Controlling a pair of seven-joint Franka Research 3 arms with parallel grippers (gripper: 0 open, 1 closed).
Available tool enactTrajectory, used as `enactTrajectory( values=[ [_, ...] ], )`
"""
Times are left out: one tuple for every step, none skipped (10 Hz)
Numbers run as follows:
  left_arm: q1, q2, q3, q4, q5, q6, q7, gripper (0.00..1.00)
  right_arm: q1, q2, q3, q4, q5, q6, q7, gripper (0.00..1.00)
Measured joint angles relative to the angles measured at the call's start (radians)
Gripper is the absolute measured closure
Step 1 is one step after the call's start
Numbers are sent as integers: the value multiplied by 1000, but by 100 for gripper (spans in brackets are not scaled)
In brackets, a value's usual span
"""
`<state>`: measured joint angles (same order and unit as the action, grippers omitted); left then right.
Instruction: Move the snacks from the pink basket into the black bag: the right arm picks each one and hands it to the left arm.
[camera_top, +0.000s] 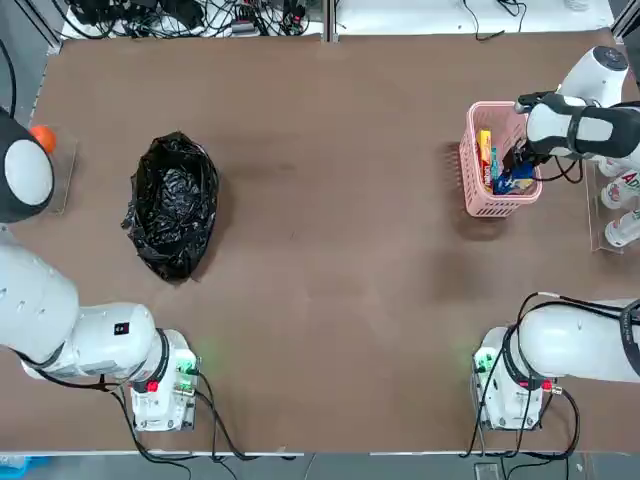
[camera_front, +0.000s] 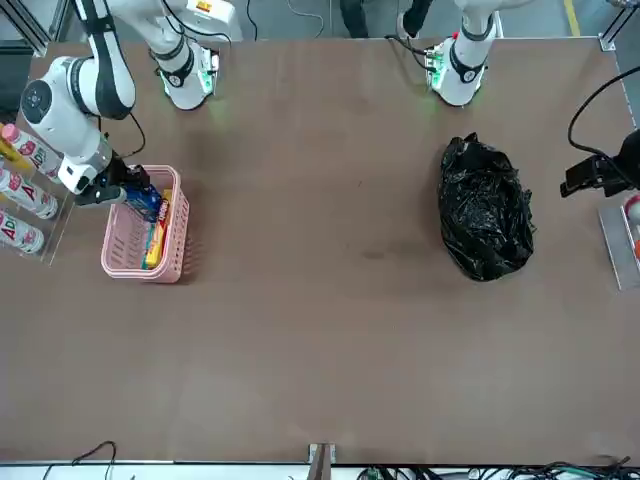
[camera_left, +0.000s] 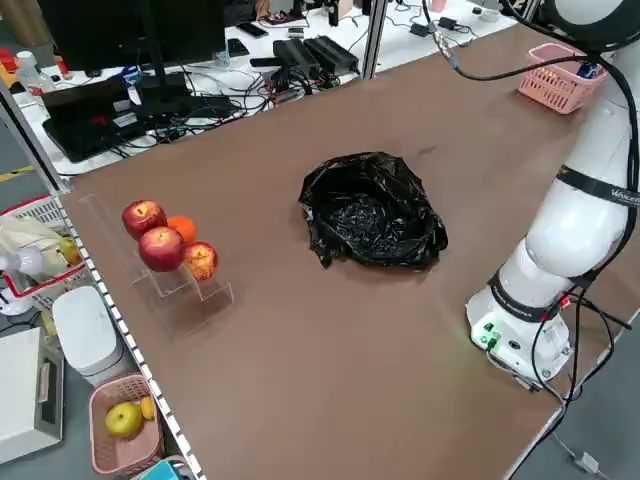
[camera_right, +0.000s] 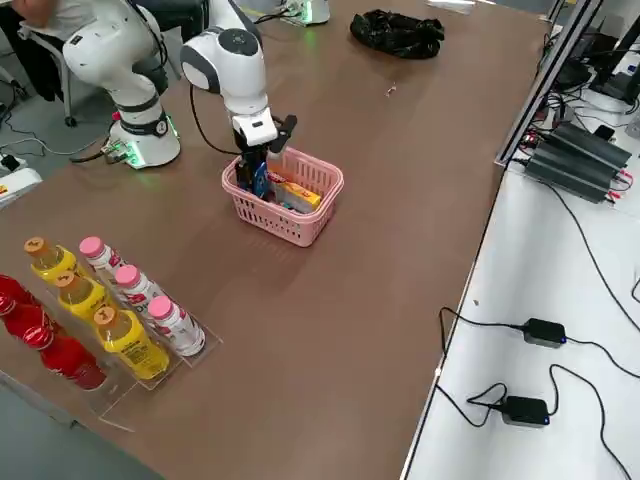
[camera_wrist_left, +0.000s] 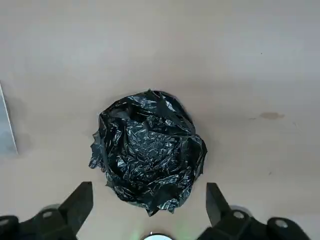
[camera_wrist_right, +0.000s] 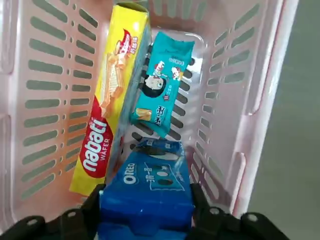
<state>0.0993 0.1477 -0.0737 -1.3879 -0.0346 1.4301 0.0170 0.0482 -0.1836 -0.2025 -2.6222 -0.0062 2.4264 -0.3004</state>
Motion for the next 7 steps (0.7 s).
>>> enactTrajectory(
  values=[
    [0,1,0,0,0,0,0,0,0,0,0,0,0,2,-1,33],
    [0,3,0,0,-1,0,0,0,0,0,0,0,0,3,-2,35],
    [0,4,0,0,-2,0,0,0,0,0,0,0,0,4,-4,41],
    [0,6,0,0,-2,0,0,0,0,0,0,0,0,4,-5,44],
    [0,7,0,0,-2,0,0,0,0,1,0,0,0,4,-6,50],
    [0,7,0,0,-2,0,0,0,0,2,0,-1,0,4,-6,54],
    [-1,7,-1,0,-2,0,0,0,0,3,0,-1,0,4,-7,55]
  ],
)
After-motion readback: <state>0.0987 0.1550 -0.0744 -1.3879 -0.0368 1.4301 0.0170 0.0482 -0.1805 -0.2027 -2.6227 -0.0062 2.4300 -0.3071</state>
